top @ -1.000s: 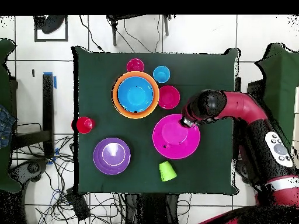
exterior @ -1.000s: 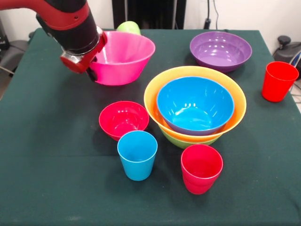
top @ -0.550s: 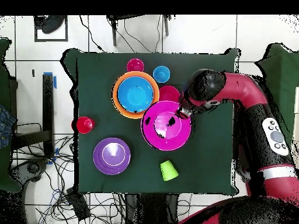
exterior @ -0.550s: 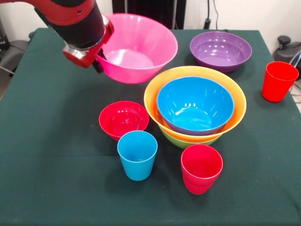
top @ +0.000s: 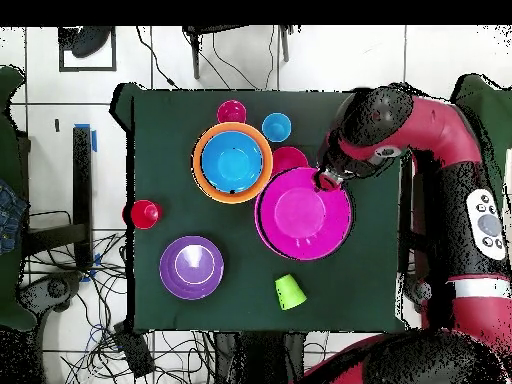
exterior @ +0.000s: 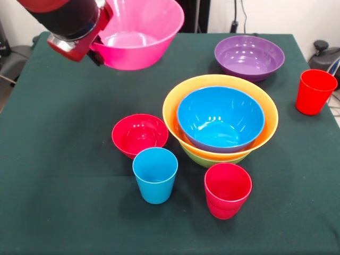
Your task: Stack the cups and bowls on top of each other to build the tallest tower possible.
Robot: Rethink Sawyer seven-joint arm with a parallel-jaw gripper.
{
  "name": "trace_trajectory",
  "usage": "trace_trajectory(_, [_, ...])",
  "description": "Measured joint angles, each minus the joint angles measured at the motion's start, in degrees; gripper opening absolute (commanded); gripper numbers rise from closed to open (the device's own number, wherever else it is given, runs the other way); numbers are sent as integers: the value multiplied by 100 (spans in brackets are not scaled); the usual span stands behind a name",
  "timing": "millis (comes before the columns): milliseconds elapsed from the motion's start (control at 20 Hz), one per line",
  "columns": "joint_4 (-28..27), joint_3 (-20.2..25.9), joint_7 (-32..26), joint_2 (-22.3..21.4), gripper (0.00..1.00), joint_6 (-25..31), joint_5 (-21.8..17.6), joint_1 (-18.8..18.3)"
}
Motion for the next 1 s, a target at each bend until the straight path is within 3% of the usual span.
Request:
trace_trajectory(200, [-284,14,0,32,0,25,217,69])
trace_trajectory(550, [-605,31,1,64,0,-183,945,185])
trace_trajectory(1000, [-625,28,8,95,0,-1196,1462,228])
